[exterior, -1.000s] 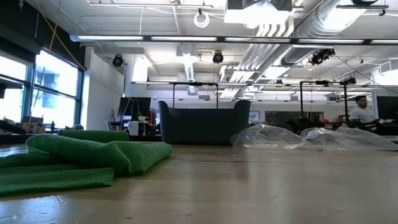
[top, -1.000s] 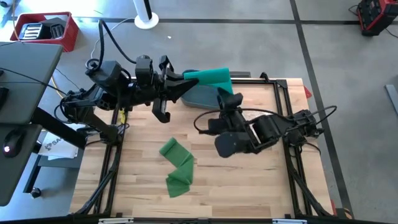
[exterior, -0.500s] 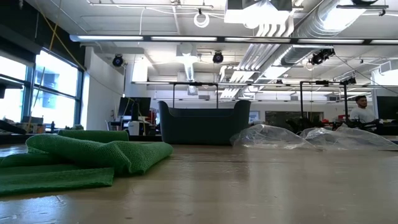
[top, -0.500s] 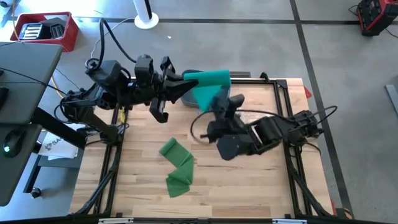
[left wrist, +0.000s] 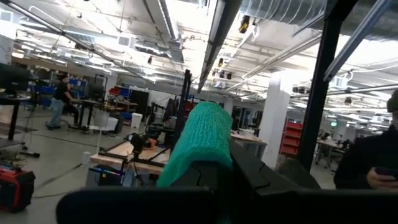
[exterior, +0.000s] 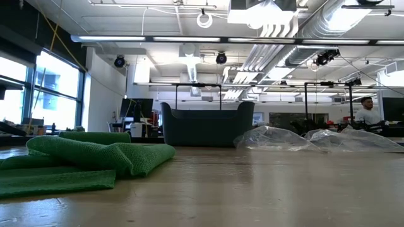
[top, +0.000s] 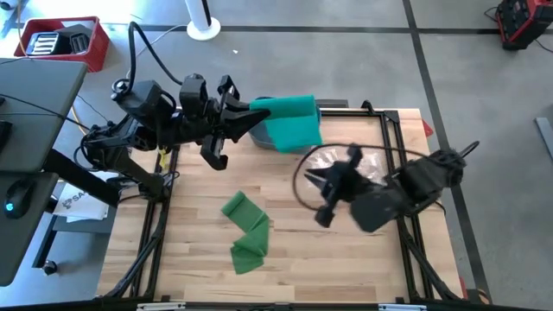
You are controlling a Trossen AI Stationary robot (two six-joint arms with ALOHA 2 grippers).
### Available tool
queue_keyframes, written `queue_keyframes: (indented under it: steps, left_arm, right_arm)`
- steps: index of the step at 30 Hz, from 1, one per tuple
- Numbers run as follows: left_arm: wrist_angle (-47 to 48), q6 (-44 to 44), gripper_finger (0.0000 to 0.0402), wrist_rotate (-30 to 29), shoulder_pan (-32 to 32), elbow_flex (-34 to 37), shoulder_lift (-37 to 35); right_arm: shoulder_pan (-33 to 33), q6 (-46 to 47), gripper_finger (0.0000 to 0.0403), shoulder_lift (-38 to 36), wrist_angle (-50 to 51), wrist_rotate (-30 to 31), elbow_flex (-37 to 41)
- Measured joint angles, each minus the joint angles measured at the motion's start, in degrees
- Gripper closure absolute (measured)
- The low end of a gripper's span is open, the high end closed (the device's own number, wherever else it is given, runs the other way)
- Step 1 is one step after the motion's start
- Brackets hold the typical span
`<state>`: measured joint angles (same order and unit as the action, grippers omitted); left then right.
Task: Roll bandage
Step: Roll the blue bandage
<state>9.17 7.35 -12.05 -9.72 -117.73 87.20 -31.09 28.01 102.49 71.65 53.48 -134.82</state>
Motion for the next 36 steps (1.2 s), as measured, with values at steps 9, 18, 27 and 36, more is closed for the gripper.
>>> queue_keyframes:
  steps: [9,18,27,36]
  left_arm:
    - [-0.91,2.02,0.0396,6.43,0.00,0.00,0.00]
    - [-2.08,2.02,0.0396,10.27,-0.02,0.00,-0.04]
    - [-1.51,2.01,0.0396,10.45,-0.02,0.00,-0.04]
    - [-1.49,-0.10,0.0396,9.98,0.02,0.00,-0.04]
  right_arm:
    - [-0.37,4.26,0.0244,-7.29,-0.78,-3.59,-0.02]
    - [6.48,-1.60,0.0183,-8.05,-0.74,-14.25,-0.02]
    - [10.27,-7.06,0.0182,-7.18,-2.41,-18.32,0.00]
    - [12.46,-15.45,0.0273,-4.93,-10.35,-34.30,-0.04]
